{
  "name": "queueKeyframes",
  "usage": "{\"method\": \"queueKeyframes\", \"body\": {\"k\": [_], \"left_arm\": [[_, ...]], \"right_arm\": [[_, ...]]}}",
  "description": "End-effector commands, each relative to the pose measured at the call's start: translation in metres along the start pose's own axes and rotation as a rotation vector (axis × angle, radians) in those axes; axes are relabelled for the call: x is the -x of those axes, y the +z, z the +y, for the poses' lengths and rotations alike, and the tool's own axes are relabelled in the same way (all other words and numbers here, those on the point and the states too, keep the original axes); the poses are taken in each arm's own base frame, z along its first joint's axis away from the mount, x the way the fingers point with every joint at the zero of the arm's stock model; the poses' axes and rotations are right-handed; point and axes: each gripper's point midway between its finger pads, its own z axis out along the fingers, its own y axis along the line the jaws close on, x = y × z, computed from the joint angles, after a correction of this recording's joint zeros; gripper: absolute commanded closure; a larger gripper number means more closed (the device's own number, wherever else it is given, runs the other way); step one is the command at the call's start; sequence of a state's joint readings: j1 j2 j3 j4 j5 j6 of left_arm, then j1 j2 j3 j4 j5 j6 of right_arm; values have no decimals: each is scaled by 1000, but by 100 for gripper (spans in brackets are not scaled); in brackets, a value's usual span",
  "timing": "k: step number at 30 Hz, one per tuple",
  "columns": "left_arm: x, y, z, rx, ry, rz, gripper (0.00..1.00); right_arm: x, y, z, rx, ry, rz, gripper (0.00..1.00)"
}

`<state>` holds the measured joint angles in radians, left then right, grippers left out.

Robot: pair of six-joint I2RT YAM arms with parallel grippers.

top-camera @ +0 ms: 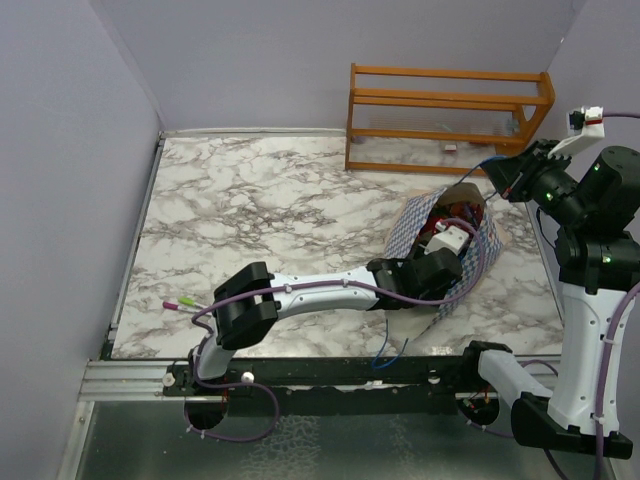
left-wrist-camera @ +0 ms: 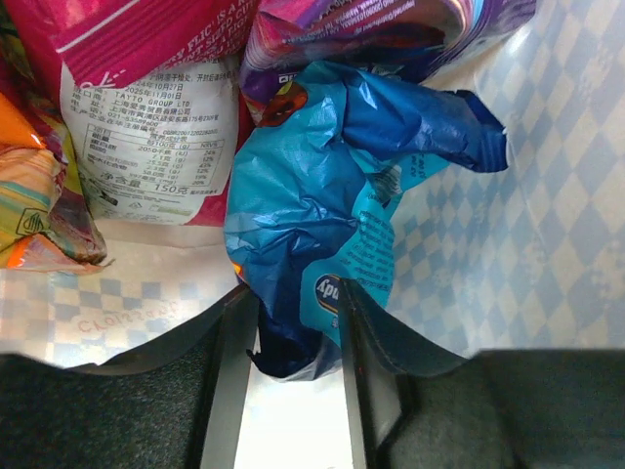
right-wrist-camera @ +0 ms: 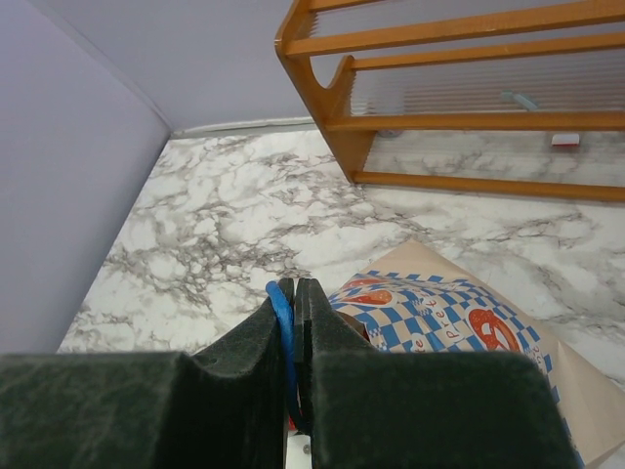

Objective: Take the snacks out of the paper bag

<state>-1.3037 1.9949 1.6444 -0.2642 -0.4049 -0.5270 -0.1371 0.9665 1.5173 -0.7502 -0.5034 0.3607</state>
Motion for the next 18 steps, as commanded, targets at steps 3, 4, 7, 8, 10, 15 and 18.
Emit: {"method": "queueKeyframes", "body": {"k": [3,4,7,8,10,15,18], "left_arm": [[8,-1,-4,-7,53,-16,76],[10,-2,-5,-16,60,-16,85],[26,-16,-9,-37,74,-38,100],[34,-23,-9,-43,80,-47,100],[53,-40,-13,-74,94,-73,100],[97,-93,-15,-142,118,-157,100],[117,-122,-11,-165,130,-208,100]], "right_arm": [[35,-18,26,71,-85,-136,94],[34,-18,26,72,-85,-136,94],[33,-18,23,58,-89,-139,94],[33,-18,21,50,-92,-141,94],[31,-18,17,30,-101,-142,93],[34,-21,10,-12,-127,-165,93],[39,-26,9,-36,-141,-191,93]]}}
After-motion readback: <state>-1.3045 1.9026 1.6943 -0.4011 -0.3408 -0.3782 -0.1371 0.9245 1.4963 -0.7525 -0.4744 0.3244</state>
